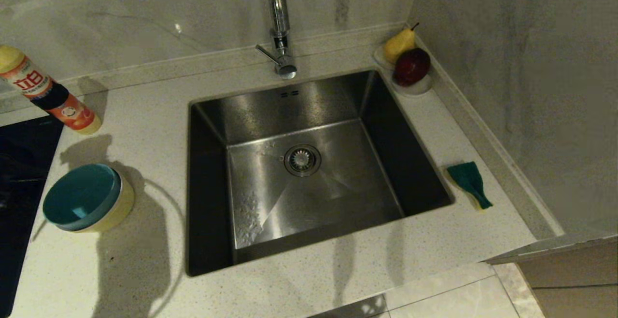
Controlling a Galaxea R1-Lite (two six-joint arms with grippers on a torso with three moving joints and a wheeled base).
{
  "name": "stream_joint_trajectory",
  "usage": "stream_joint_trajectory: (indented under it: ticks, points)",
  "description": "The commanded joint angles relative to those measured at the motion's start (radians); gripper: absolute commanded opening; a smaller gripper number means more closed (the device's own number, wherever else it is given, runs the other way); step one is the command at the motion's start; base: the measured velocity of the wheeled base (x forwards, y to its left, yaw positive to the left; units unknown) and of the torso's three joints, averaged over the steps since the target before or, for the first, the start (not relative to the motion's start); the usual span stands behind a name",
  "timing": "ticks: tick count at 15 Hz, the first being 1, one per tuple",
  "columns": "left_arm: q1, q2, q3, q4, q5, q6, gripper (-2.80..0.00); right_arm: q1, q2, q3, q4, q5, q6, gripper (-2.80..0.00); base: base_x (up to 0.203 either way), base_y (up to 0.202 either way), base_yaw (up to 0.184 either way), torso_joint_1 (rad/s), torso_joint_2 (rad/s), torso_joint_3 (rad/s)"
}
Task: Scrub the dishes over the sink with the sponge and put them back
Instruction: Place the bowl on the bowl
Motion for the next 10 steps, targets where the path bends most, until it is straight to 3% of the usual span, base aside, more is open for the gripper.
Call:
stream_joint_trajectory:
  ticks: [1, 3, 6, 10]
  points:
    - [0.000, -0.057, -0.034, 0.015, -0.035, 0.001, -2.80, 0.000, 0.001, 0.000, -0.001, 0.001, -0.001, -2.80, 0.000, 0.000, 0.000, 0.000, 0.00, 0.000]
    - [-0.001, -0.081, -0.073, 0.014, -0.097, 0.003, -2.80, 0.000, 0.001, 0.000, 0.001, 0.001, -0.001, -2.80, 0.000, 0.000, 0.000, 0.000, 0.00, 0.000]
    - [-0.026, -0.096, -0.104, 0.006, -0.123, 0.026, -2.80, 0.000, 0.001, 0.000, 0.001, 0.001, -0.001, -2.80, 0.000, 0.000, 0.000, 0.000, 0.00, 0.000]
    - [-0.134, -0.132, -0.090, -0.011, -0.125, 0.140, -2.80, 0.000, 0.001, 0.000, 0.001, 0.000, -0.001, -2.80, 0.000, 0.000, 0.000, 0.000, 0.00, 0.000]
